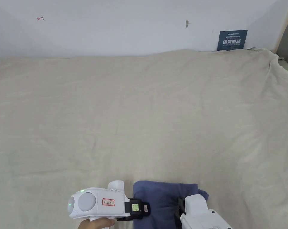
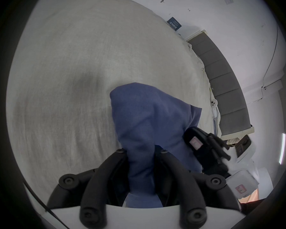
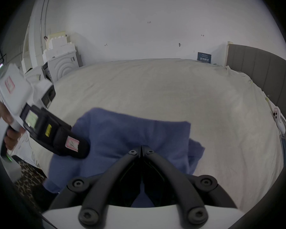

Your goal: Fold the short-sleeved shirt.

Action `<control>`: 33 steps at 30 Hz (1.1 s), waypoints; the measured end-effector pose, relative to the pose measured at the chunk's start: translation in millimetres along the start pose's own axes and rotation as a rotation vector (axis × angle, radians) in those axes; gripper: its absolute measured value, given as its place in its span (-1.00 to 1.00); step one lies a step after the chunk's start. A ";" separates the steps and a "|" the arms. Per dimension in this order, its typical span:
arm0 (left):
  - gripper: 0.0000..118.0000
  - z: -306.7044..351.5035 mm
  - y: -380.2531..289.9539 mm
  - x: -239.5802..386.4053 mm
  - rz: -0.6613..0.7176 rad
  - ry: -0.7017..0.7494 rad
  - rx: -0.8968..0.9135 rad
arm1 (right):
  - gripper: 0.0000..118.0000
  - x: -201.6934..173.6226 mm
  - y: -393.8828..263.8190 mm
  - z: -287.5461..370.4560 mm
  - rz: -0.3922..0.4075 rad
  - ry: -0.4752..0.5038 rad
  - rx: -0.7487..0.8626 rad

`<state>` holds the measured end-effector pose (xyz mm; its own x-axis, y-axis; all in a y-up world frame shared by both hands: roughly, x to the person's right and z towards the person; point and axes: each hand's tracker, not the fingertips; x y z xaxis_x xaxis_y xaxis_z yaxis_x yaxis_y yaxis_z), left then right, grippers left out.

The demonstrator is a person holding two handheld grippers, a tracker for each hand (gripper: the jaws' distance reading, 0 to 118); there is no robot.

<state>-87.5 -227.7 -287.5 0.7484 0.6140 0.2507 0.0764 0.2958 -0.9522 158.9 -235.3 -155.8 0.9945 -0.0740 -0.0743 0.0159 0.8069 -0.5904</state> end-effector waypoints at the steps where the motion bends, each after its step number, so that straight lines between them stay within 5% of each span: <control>1: -0.66 3.0 -0.2 3.8 -0.021 0.001 0.011 | -1.00 2.5 7.5 9.1 -0.006 -0.005 0.055; 7: -0.68 40.5 19.0 8.7 -0.087 -0.021 0.047 | -1.00 21.5 62.1 49.1 0.046 -0.044 0.191; 16: -0.68 147.5 63.0 -61.9 -0.093 0.164 0.149 | -1.00 34.0 112.2 77.0 0.088 -0.089 0.285; 33: -0.68 307.6 109.2 -209.2 0.048 0.611 0.229 | -1.00 -19.8 147.0 40.1 0.144 -0.059 0.291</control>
<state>-438.4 -98.8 -390.3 0.9922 0.1243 0.0002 -0.0585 0.4684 -0.8816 145.8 -91.7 -208.9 0.9928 0.0802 -0.0886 -0.1047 0.9407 -0.3226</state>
